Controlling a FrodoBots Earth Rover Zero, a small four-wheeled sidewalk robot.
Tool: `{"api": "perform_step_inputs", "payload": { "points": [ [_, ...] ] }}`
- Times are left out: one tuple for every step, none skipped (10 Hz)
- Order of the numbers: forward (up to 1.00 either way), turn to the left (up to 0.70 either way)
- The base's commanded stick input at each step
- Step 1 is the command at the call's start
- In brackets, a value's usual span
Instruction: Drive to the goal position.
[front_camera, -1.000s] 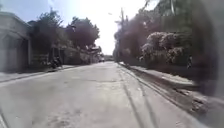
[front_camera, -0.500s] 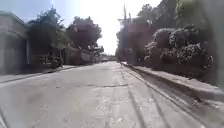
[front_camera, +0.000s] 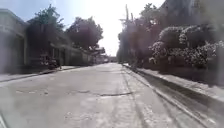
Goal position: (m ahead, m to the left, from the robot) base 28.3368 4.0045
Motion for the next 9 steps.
{"api": "perform_step_inputs", "payload": {
  "points": [
    [1.00, 0.03],
    [1.00, 0.03],
    [1.00, 0.03],
    [1.00, 0.03],
    [1.00, 0.03],
    [1.00, 0.03],
    [1.00, 0.03],
    [1.00, 0.03],
    [1.00, 0.03]
  ]
}}
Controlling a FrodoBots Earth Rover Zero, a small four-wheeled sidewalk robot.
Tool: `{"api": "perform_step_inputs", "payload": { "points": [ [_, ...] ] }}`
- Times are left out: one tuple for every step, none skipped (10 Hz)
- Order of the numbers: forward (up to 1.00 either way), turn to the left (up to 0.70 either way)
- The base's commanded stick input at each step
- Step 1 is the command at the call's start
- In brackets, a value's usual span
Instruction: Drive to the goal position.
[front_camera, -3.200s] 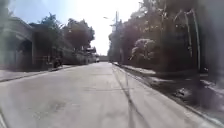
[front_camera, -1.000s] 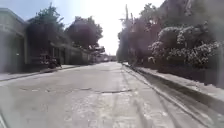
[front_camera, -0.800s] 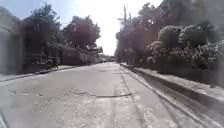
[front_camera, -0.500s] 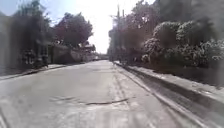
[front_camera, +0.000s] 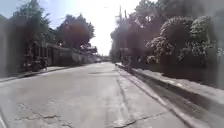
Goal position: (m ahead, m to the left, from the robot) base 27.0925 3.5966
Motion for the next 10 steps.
{"api": "perform_step_inputs", "payload": {
  "points": [
    [1.00, 0.03],
    [1.00, 0.03],
    [1.00, 0.03],
    [1.00, 0.03],
    [1.00, 0.03],
    [1.00, 0.03],
    [1.00, 0.03],
    [1.00, 0.03],
    [1.00, 0.03],
    [1.00, 0.03]
  ]
}}
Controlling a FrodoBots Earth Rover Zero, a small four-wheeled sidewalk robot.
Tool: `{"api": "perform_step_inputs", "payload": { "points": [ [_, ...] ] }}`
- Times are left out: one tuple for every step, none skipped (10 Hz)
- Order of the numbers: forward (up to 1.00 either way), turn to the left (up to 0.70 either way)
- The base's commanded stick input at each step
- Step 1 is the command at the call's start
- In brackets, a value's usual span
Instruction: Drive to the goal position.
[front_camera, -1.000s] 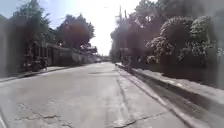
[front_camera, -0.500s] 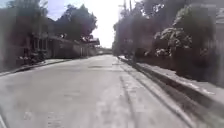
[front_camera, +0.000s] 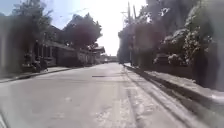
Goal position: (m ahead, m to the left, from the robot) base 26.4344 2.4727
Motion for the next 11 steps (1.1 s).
{"api": "perform_step_inputs", "payload": {
  "points": [
    [1.00, 0.03],
    [1.00, 0.03],
    [1.00, 0.03],
    [1.00, 0.03],
    [1.00, 0.03],
    [1.00, 0.03],
    [1.00, -0.16],
    [1.00, -0.37],
    [1.00, -0.19],
    [1.00, 0.03],
    [1.00, 0.03]
  ]
}}
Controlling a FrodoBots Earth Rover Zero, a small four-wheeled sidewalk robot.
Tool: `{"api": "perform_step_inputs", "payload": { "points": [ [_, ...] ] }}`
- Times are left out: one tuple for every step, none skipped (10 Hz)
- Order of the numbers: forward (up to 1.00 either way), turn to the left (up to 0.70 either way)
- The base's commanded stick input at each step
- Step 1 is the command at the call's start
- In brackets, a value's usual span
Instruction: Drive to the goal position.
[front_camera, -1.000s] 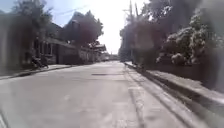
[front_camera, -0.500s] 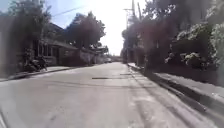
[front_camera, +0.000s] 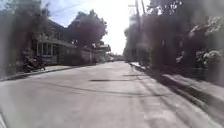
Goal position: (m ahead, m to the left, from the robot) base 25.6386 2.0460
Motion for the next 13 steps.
{"api": "perform_step_inputs", "payload": {
  "points": [
    [1.00, 0.03],
    [1.00, 0.03],
    [1.00, 0.03],
    [1.00, 0.03],
    [1.00, 0.03],
    [1.00, 0.03],
    [1.00, 0.03],
    [1.00, -0.29],
    [1.00, -0.37],
    [1.00, -0.37],
    [1.00, -0.37],
    [1.00, -0.37],
    [1.00, -0.29]
  ]
}}
